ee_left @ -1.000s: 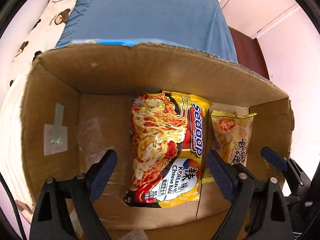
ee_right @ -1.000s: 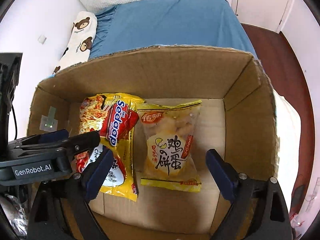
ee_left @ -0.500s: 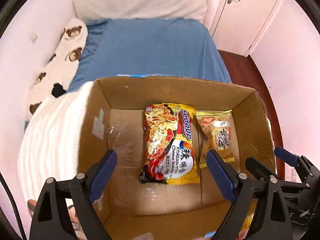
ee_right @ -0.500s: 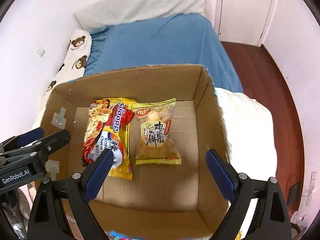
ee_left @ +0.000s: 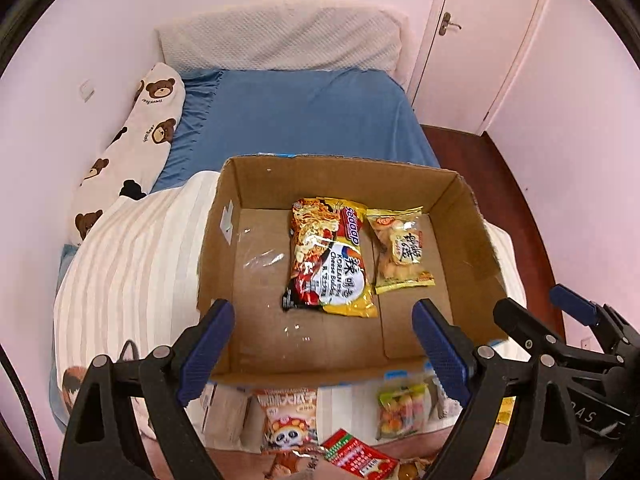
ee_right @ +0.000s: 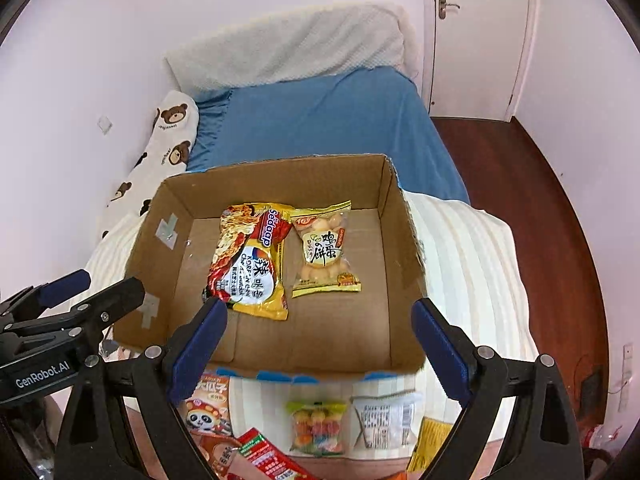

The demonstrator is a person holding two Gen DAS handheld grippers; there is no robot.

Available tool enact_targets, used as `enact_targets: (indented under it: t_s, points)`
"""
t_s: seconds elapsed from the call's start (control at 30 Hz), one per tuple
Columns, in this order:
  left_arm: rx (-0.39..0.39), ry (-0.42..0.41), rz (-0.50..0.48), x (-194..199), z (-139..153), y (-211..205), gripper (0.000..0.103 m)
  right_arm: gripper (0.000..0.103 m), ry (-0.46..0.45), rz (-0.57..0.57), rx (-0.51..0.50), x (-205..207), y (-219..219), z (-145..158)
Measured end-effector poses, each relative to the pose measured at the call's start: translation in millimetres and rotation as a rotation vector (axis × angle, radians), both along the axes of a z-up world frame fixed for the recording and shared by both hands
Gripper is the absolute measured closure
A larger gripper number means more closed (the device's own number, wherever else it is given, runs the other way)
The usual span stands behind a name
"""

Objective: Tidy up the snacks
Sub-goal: 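Grasp the panda seed bag with the left tool while the right tool grasps the orange CUICUIJIAO bag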

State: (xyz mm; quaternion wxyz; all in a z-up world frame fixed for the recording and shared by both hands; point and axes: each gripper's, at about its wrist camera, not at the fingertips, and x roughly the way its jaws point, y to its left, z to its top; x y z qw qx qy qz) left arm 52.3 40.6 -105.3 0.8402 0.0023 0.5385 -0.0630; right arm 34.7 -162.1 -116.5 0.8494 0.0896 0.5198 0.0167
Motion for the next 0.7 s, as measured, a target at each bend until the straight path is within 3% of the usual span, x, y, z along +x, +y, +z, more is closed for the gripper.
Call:
enact_targets:
  t_s: [0.2, 0.33, 0.53, 0.7]
  points:
    - [0.008, -0.016, -0.007, -33.6, 9.0, 6.4, 0.012, 0.008, 0.016, -0.011, 0.052, -42.0, -3.0, 7.7]
    - [0.069, 0.024, 0.000, -63.3, -13.7, 17.2, 0.012, 0.008, 0.079, -0.040, 0.094, -73.8, -8.6, -8.8]
    - [0.126, 0.228, 0.015, -91.0, -90.9, 38.0, 0.012, 0.007, 0.254, -0.218, 0.215, -129.3, -40.1, -74.9]
    - [0.159, 0.313, 0.033, -102.8, -137.3, 44.1, 0.012, 0.007, 0.445, -0.444, 0.369, -185.7, -71.1, -139.6]
